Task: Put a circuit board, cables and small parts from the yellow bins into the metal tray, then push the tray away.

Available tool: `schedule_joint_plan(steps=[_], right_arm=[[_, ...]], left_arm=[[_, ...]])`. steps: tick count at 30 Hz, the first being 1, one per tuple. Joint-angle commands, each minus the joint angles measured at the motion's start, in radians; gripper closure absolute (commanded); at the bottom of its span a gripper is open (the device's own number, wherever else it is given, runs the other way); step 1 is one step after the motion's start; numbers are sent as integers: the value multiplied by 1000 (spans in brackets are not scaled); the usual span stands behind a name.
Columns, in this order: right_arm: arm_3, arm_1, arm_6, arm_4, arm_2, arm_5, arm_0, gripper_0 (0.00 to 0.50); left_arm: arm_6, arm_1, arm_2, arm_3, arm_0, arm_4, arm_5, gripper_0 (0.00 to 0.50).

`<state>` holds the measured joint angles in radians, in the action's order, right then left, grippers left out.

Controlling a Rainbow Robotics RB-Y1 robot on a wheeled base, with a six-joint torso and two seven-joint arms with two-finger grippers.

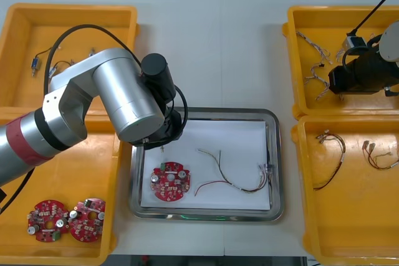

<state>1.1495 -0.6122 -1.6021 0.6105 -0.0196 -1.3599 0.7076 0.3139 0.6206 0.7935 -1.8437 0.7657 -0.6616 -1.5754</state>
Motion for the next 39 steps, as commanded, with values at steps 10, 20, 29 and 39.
schedule_joint_plan(steps=[10,20,29,39], right_arm=[[75,2,10,5,-36,-57,-19,500],[115,-50,7,20,-46,-85,-19,500],[115,-110,-2,38,-53,-79,-17,500],[113,-170,-7,51,-53,-68,-19,500]], left_arm=[[-73,-16,36,46,-6,31,67,500],[-93,-16,36,35,-8,48,67,27],[-104,-13,29,-9,-8,51,54,0],[-107,-10,-42,-55,-6,31,-18,0]])
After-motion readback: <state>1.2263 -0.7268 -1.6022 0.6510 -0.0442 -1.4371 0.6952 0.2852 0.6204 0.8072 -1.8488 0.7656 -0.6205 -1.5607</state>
